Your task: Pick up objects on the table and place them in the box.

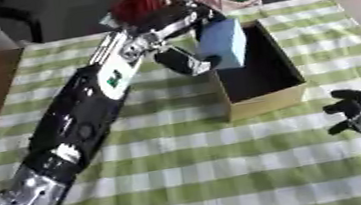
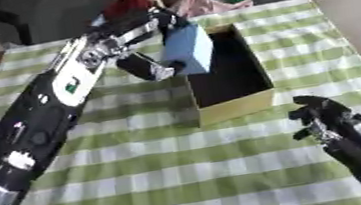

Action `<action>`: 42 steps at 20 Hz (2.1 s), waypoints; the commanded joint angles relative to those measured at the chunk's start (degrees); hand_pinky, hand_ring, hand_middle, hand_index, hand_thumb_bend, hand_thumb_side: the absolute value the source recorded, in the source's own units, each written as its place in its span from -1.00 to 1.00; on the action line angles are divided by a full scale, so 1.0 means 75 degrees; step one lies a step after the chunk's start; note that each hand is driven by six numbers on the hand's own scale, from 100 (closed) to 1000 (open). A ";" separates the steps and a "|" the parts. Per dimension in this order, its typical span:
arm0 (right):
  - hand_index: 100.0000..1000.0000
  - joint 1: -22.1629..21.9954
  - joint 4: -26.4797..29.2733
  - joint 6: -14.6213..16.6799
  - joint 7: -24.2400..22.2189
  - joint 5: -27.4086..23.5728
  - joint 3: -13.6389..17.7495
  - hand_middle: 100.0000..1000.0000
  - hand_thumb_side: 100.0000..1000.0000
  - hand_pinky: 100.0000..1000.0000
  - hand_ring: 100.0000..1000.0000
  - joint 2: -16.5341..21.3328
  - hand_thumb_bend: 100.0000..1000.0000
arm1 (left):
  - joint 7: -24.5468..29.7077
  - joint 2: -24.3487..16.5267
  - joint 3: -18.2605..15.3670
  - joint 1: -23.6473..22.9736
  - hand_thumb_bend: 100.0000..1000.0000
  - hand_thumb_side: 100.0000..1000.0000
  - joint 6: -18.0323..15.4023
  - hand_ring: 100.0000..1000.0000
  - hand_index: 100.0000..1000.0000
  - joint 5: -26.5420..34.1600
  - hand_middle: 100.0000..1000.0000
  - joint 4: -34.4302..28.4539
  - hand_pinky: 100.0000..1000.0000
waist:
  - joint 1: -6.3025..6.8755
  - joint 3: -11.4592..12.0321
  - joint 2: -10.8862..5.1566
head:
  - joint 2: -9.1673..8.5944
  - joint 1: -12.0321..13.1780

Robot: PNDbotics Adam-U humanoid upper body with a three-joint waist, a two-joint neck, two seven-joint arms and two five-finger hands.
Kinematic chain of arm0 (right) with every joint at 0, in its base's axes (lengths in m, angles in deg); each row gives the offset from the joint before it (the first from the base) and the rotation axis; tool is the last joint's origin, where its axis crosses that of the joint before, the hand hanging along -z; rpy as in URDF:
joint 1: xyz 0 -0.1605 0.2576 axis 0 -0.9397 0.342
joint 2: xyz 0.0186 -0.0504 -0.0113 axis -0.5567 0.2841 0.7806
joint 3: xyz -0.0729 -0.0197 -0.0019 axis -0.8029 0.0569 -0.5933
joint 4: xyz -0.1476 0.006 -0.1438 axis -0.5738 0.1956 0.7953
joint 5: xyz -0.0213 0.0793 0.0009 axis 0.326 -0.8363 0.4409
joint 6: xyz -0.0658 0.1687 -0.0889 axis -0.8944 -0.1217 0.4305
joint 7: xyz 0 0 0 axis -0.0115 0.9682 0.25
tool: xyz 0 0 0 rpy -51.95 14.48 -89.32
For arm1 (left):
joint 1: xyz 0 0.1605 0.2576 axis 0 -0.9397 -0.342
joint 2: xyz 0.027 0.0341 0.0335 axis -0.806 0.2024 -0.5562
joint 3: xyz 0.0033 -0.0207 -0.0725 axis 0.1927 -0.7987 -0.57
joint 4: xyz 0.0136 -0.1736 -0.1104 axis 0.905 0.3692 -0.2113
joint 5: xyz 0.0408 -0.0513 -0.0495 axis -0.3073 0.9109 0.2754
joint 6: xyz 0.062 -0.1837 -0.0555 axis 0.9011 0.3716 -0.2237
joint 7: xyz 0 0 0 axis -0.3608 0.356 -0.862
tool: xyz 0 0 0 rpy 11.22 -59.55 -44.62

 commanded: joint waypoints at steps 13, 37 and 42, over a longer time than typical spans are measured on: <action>0.64 0.0169 0.0118 -0.0005 -0.0066 -0.0083 -0.0026 0.16 0.10 0.07 0.58 0.0039 -1.00 | 0.0064 0.0327 0.0082 0.0025 -1.00 -0.66 -0.0584 0.36 0.64 -0.1431 0.41 0.0424 0.46 | 0.0080 -0.0086 -0.0098 | -0.0170 -0.0015; 0.64 0.0127 0.0116 0.0003 -0.0022 -0.0077 0.0015 0.16 0.10 0.07 0.58 0.0035 -1.00 | 0.0134 0.0229 0.0065 -0.0016 -0.37 0.34 -0.0400 0.64 0.85 -0.1497 0.79 0.0207 0.66 | -0.0003 0.0033 -0.0103 | -0.0206 -0.0080; 0.64 0.0110 0.0114 0.0004 -0.0011 -0.0075 0.0027 0.16 0.10 0.07 0.58 0.0036 -1.00 | 0.0066 0.0194 0.0039 -0.0041 -0.43 0.35 -0.0372 0.63 0.84 -0.1379 0.77 0.0175 0.65 | -0.0016 0.0062 -0.0117 | -0.0203 -0.0097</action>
